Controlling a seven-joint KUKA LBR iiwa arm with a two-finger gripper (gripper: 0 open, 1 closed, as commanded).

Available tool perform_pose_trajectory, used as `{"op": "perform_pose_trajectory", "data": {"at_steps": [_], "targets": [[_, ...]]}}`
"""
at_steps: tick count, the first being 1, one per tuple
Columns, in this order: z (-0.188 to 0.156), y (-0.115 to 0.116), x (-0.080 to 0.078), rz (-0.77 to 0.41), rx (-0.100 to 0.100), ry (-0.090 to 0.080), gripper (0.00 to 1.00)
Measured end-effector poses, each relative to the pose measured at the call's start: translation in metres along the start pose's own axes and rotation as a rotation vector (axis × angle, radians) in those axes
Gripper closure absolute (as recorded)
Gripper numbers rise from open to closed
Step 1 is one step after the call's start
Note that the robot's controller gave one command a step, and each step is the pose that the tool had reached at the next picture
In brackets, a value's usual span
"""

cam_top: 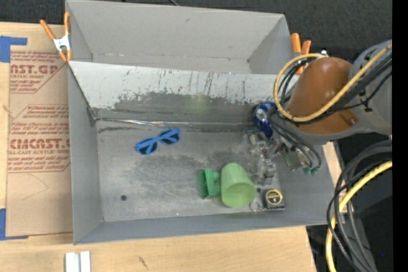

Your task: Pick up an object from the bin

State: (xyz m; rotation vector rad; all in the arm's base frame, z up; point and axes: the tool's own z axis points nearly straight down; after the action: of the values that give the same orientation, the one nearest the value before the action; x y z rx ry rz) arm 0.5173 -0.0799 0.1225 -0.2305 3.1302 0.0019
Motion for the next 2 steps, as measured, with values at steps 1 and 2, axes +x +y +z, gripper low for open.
{"op": "perform_pose_trajectory", "data": {"at_steps": [1,2], "targets": [[0.001,-0.001,0.0,0.002,0.001,0.002,0.0],[0.054,0.031,0.012,-0.238,-0.001,0.004,0.0]]}}
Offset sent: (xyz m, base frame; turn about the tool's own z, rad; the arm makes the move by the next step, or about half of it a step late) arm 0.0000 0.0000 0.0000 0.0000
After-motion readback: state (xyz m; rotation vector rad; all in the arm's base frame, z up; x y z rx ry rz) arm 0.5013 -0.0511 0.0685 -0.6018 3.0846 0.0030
